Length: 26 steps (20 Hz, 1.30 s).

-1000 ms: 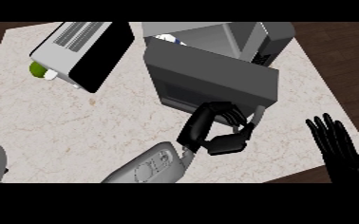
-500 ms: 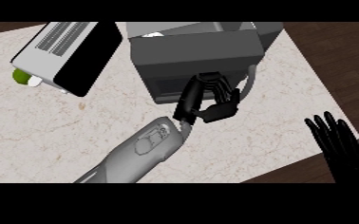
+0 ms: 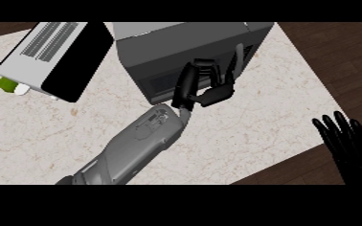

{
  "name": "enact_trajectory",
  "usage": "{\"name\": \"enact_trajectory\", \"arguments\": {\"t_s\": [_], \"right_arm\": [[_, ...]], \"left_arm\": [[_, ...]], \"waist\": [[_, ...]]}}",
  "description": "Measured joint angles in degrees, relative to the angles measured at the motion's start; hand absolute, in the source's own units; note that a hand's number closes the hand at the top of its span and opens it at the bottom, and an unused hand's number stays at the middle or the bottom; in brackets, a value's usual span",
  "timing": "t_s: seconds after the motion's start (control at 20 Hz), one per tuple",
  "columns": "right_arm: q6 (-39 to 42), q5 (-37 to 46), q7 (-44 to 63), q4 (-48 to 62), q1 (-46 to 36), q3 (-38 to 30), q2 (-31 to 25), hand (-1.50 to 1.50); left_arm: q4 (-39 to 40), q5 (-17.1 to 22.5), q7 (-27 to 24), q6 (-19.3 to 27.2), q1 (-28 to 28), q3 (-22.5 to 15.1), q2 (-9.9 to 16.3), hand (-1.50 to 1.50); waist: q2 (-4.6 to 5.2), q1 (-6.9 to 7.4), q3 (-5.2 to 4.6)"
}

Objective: Pick up the milk, place it into the microwave and close the microwave

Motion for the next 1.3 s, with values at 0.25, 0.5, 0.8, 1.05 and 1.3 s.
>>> {"name": "enact_trajectory", "arguments": {"t_s": [0.25, 0.5, 0.8, 1.05, 1.3], "right_arm": [[0.9, -2.1, 1.2, -2.0, 0.4, -0.2, -1.1, -1.50], [1.8, -4.1, 2.4, -3.5, 0.7, -0.4, -2.2, -1.50], [2.5, -6.1, 3.4, -5.7, 0.8, -0.9, -3.5, -1.50], [2.9, -7.6, 3.9, -7.3, 0.8, -1.9, -4.5, -1.50], [3.7, -10.0, 4.7, -8.2, 1.8, -2.0, -5.1, -1.50]], "left_arm": [[0.6, 1.8, -2.7, 0.5, 0.1, 0.2, 0.0, 1.50], [0.9, 3.3, -5.0, 1.4, 0.2, 0.1, 0.0, 1.50], [1.5, 4.5, -7.5, 2.4, 0.3, 0.0, 0.0, 1.50], [1.9, 5.8, -8.7, 3.1, 0.1, -0.1, -0.1, 1.50], [2.0, 6.7, -10.3, 3.8, 0.1, -0.1, 0.0, 1.50]], "waist": [[-0.08, -0.62, 0.08], [0.01, -1.09, 0.14], [-0.07, -1.73, 0.19], [-0.03, -2.10, 0.24], [0.13, -2.56, 0.31]]}}
